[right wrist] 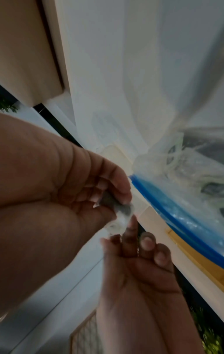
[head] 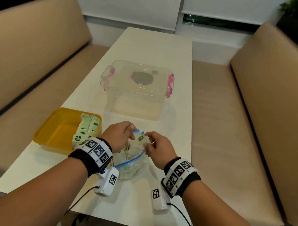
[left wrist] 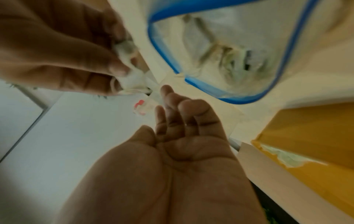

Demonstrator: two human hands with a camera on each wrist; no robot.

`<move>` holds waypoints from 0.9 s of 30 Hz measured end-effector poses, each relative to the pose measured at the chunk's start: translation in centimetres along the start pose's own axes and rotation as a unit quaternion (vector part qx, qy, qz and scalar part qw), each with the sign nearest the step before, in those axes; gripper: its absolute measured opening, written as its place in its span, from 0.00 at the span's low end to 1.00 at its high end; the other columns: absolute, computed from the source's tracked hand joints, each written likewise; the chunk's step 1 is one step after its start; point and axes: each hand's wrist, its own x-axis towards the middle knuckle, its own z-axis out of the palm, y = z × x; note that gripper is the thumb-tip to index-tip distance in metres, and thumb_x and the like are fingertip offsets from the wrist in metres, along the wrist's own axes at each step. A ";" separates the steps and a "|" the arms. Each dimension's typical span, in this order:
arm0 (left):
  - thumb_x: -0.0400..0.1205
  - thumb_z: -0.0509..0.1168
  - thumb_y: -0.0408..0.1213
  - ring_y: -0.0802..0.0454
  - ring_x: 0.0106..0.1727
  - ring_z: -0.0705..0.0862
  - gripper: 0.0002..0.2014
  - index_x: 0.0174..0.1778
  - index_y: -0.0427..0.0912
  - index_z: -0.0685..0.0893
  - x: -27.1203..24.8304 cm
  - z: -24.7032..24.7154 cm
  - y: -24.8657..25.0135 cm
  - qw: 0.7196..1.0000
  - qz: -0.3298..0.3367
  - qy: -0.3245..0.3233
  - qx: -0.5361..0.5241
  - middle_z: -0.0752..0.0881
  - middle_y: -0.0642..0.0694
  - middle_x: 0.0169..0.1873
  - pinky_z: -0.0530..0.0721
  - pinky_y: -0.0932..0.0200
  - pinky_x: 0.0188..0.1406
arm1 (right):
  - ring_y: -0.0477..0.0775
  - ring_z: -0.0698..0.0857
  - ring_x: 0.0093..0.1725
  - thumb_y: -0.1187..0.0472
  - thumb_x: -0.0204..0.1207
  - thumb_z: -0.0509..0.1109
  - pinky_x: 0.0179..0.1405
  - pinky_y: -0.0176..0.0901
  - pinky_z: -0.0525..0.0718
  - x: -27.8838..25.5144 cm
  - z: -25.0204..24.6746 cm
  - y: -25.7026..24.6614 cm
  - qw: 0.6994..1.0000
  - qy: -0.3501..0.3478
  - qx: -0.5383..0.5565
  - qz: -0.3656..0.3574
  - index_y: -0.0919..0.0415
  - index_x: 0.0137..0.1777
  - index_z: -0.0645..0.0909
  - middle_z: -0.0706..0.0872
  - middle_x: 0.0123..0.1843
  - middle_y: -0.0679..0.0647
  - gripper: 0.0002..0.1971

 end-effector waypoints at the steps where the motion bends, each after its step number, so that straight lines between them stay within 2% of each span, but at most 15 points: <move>1: 0.90 0.52 0.38 0.52 0.40 0.85 0.12 0.56 0.48 0.82 0.2 0.0 -0.6 0.999 -0.005 -0.012 0.044 0.90 0.50 0.50 0.82 0.59 0.39 | 0.49 0.84 0.37 0.67 0.80 0.63 0.48 0.47 0.86 0.0 0.0 0.3 1.000 0.000 -0.016 0.003 0.56 0.61 0.81 0.86 0.43 0.50 0.13; 3: 0.86 0.55 0.29 0.50 0.56 0.85 0.16 0.60 0.48 0.83 0.3 0.1 -1.5 0.989 -0.011 -0.056 0.139 0.87 0.50 0.58 0.81 0.61 0.53 | 0.52 0.83 0.43 0.68 0.81 0.57 0.52 0.51 0.86 -0.1 -0.1 0.7 1.000 0.003 -0.020 0.011 0.57 0.61 0.80 0.85 0.46 0.50 0.15; 4: 0.84 0.56 0.26 0.49 0.62 0.83 0.19 0.64 0.49 0.83 0.2 0.3 -1.8 0.980 -0.011 -0.079 0.180 0.86 0.50 0.62 0.78 0.63 0.56 | 0.53 0.83 0.44 0.69 0.81 0.55 0.52 0.53 0.86 0.0 0.0 0.9 1.000 0.005 -0.010 0.020 0.57 0.60 0.80 0.85 0.46 0.51 0.15; 6: 0.82 0.59 0.26 0.49 0.66 0.82 0.23 0.71 0.51 0.79 -0.1 0.8 -2.2 0.966 -0.005 -0.105 0.234 0.83 0.51 0.67 0.76 0.65 0.56 | 0.53 0.82 0.43 0.68 0.82 0.53 0.50 0.55 0.84 -0.1 0.0 0.9 0.999 0.017 0.012 0.040 0.56 0.59 0.79 0.83 0.44 0.50 0.15; 9: 0.81 0.67 0.34 0.48 0.61 0.84 0.22 0.71 0.52 0.78 0.1 1.5 -2.6 0.966 -0.003 -0.107 0.234 0.85 0.48 0.64 0.79 0.61 0.58 | 0.52 0.81 0.47 0.66 0.82 0.54 0.45 0.43 0.78 -0.3 -0.2 0.5 0.997 0.020 0.044 0.058 0.56 0.62 0.78 0.81 0.45 0.49 0.15; 11: 0.79 0.71 0.39 0.48 0.56 0.84 0.20 0.68 0.51 0.80 0.3 1.8 -2.7 0.971 -0.012 -0.103 0.214 0.86 0.47 0.59 0.81 0.60 0.56 | 0.54 0.82 0.50 0.64 0.80 0.57 0.46 0.43 0.77 -0.3 -0.3 0.3 0.995 0.010 0.068 0.070 0.55 0.63 0.78 0.81 0.46 0.49 0.15; 14: 0.79 0.72 0.46 0.48 0.53 0.84 0.15 0.60 0.48 0.83 0.4 2.2 -2.6 0.968 -0.007 -0.099 0.229 0.87 0.49 0.52 0.80 0.58 0.54 | 0.49 0.80 0.41 0.63 0.76 0.65 0.42 0.40 0.77 -0.5 -0.2 0.1 0.998 0.002 0.042 0.052 0.53 0.66 0.74 0.79 0.49 0.49 0.18; 16: 0.79 0.71 0.47 0.48 0.49 0.85 0.10 0.51 0.47 0.83 0.3 2.4 -2.6 0.967 -0.002 -0.098 0.234 0.87 0.50 0.45 0.82 0.55 0.52 | 0.47 0.77 0.34 0.66 0.73 0.68 0.38 0.36 0.76 -0.7 -0.1 0.2 0.999 -0.003 0.027 0.029 0.54 0.67 0.72 0.77 0.45 0.48 0.22; 18: 0.78 0.70 0.46 0.48 0.44 0.85 0.07 0.44 0.47 0.82 0.3 2.4 -2.5 0.973 -0.002 -0.093 0.213 0.87 0.50 0.40 0.84 0.54 0.50 | 0.47 0.75 0.31 0.67 0.73 0.69 0.35 0.35 0.75 -0.8 0.1 0.3 1.000 0.004 0.018 0.017 0.55 0.66 0.73 0.77 0.39 0.47 0.21; 20: 0.79 0.67 0.43 0.49 0.42 0.85 0.05 0.40 0.46 0.82 0.2 2.1 -2.3 0.978 0.002 -0.082 0.191 0.87 0.50 0.37 0.84 0.55 0.46 | 0.45 0.75 0.32 0.65 0.75 0.69 0.37 0.36 0.74 -0.7 0.3 0.4 1.000 0.023 0.000 0.020 0.56 0.62 0.76 0.77 0.36 0.45 0.16; 22: 0.80 0.66 0.41 0.50 0.38 0.83 0.06 0.39 0.44 0.81 0.1 1.5 -2.1 0.983 0.019 -0.072 0.168 0.86 0.49 0.35 0.80 0.59 0.40 | 0.45 0.79 0.36 0.61 0.76 0.71 0.41 0.39 0.76 -0.3 0.3 0.3 0.999 0.037 -0.007 0.025 0.58 0.57 0.80 0.81 0.38 0.45 0.11; 24: 0.79 0.66 0.38 0.51 0.35 0.82 0.04 0.39 0.43 0.82 0.0 0.7 -1.8 0.988 0.042 -0.054 0.141 0.86 0.49 0.33 0.78 0.62 0.36 | 0.50 0.84 0.43 0.57 0.76 0.73 0.45 0.43 0.81 0.1 0.4 0.0 0.999 0.037 0.001 0.026 0.58 0.54 0.81 0.86 0.43 0.49 0.10; 27: 0.77 0.68 0.36 0.55 0.32 0.83 0.04 0.36 0.47 0.83 -0.1 -0.9 -1.9 0.992 0.066 -0.027 0.100 0.87 0.52 0.31 0.81 0.63 0.34 | 0.49 0.85 0.42 0.53 0.74 0.76 0.44 0.42 0.82 0.6 0.7 -0.9 0.999 0.032 0.027 0.030 0.56 0.51 0.83 0.88 0.42 0.49 0.10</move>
